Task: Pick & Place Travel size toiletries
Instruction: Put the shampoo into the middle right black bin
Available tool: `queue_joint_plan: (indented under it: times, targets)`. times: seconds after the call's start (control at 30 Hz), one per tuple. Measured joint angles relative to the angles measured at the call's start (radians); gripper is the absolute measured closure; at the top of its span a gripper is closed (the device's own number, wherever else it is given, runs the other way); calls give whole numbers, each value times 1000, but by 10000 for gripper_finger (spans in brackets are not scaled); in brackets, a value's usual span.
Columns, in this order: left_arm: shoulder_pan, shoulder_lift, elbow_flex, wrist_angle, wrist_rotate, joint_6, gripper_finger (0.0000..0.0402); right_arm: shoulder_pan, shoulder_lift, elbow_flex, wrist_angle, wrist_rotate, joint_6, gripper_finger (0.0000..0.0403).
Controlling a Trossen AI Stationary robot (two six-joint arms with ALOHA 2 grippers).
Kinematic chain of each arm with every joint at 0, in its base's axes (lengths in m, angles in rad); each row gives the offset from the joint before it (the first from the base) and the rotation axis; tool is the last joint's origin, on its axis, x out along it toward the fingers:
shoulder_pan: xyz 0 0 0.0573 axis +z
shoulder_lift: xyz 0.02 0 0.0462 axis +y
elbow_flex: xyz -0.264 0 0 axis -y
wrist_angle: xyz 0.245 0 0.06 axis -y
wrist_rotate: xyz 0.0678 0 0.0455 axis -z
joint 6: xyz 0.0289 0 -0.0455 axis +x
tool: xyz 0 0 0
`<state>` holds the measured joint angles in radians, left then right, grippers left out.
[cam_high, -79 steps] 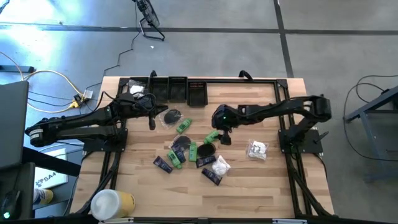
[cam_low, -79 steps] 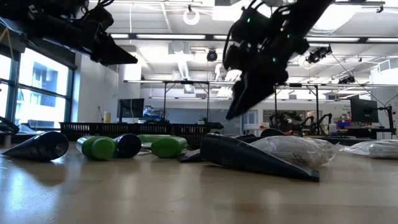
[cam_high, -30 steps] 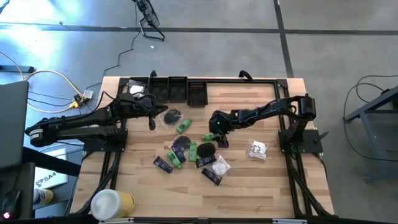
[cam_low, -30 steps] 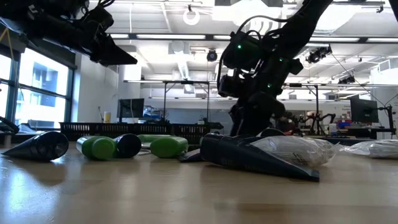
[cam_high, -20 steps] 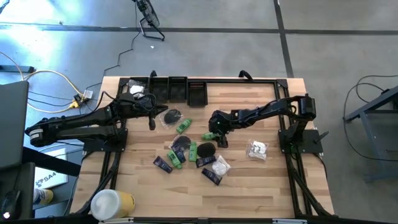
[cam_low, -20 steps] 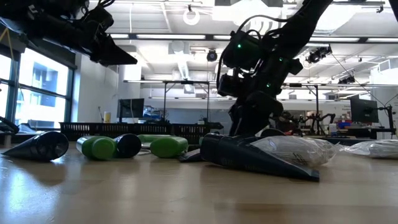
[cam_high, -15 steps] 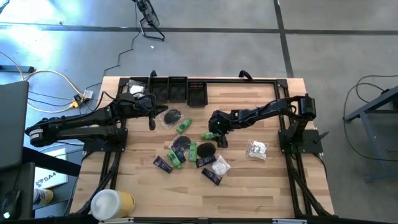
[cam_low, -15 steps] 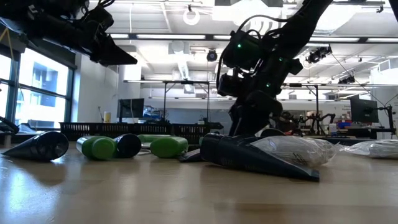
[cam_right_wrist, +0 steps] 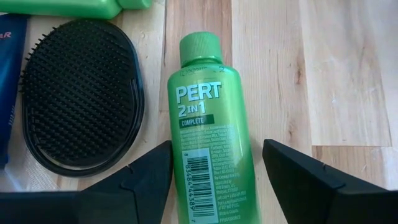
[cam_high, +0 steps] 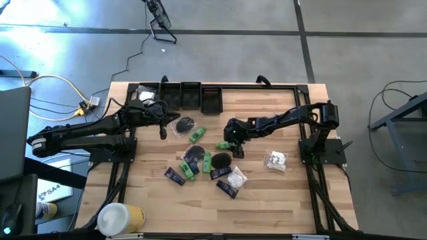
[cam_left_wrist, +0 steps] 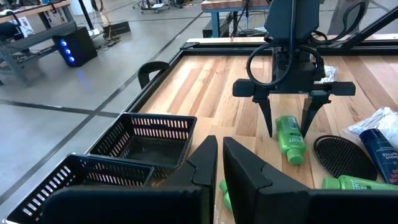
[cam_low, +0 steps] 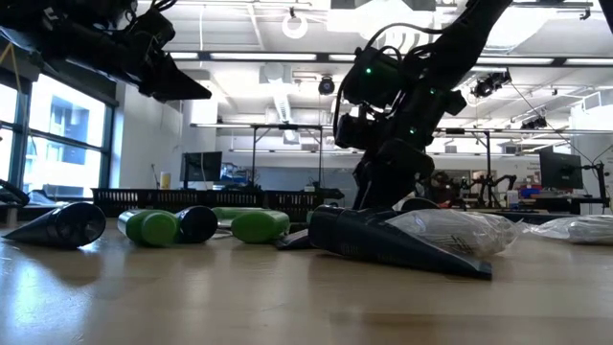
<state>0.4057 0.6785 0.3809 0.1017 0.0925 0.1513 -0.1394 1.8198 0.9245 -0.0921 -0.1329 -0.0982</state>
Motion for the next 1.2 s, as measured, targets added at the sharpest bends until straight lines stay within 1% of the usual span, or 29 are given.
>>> queue_joint_plan:
  times: [0.13, 0.2, 0.43, 0.5, 0.57, 0.77, 1.03, 1.13, 1.2]
  targets:
    - [0, 0, 0, 0, 0, 0, 378, 0, 0, 0, 0, 0, 0, 165]
    - [0, 0, 0, 0, 0, 0, 378, 0, -1, 0, -1, 0, 0, 174]
    - [0, 0, 0, 0, 0, 0, 378, 0, -19, 0, -6, -5, -3, 240]
    - [0, 0, 0, 0, 0, 0, 378, 0, -19, 0, -3, -5, -3, 252]
    - [0, 0, 0, 0, 0, 0, 378, 0, -19, 0, -4, -5, -3, 254]
    - [0, 0, 0, 0, 0, 0, 378, 0, -19, 0, 3, -5, -2, 235]
    - [0, 0, 0, 1, 0, 0, 378, 0, -81, 0, 6, 4, -3, 246]
    - [0, 0, 0, 2, 0, -4, 378, 0, -120, 0, 19, 53, -4, 243]
    - [0, 0, 0, 8, -6, -44, 378, 0, -154, 0, 17, 85, -13, 243]
